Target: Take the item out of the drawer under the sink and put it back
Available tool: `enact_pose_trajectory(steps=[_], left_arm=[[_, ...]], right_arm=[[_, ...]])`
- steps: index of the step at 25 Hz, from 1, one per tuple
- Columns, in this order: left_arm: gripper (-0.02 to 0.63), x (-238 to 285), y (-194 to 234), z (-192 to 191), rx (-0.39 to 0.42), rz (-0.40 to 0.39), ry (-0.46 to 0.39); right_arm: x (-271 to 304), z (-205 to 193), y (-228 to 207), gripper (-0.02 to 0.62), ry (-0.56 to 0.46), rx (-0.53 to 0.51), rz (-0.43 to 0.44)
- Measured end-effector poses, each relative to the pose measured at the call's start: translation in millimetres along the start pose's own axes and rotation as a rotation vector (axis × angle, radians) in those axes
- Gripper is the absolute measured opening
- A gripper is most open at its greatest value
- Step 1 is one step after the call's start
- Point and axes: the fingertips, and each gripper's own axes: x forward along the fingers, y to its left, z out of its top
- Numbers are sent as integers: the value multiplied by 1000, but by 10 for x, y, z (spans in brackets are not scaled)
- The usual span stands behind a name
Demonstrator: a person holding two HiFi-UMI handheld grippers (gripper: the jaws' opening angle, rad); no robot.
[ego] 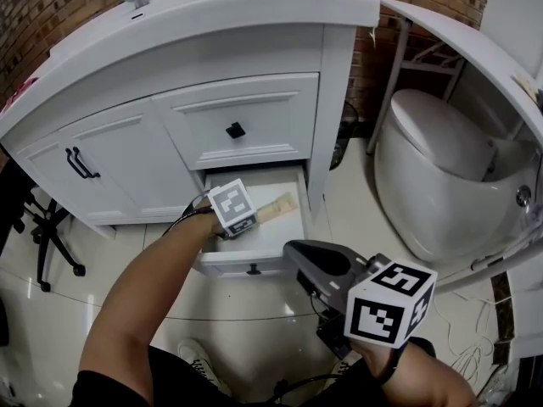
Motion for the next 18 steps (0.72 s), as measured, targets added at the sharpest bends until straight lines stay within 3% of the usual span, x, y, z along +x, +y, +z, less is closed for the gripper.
enact_pose_trajectory(steps=[5,8,13,18], left_arm=[[132,59,-85,-96,-77,-75,20],[87,43,-114,-86,-98,-99,8],[40,-19,-120,-60,-99,-64,-14],[38,-214,-90,-2,-82,-2,-45]], right_arm=[[-2,20,1,5,-4,2,1],[-2,14,-8,5,0,2,-2],[-10,9,-20,5,0,-3,-9],[-11,-1,-28,5,-2,-9,-17]])
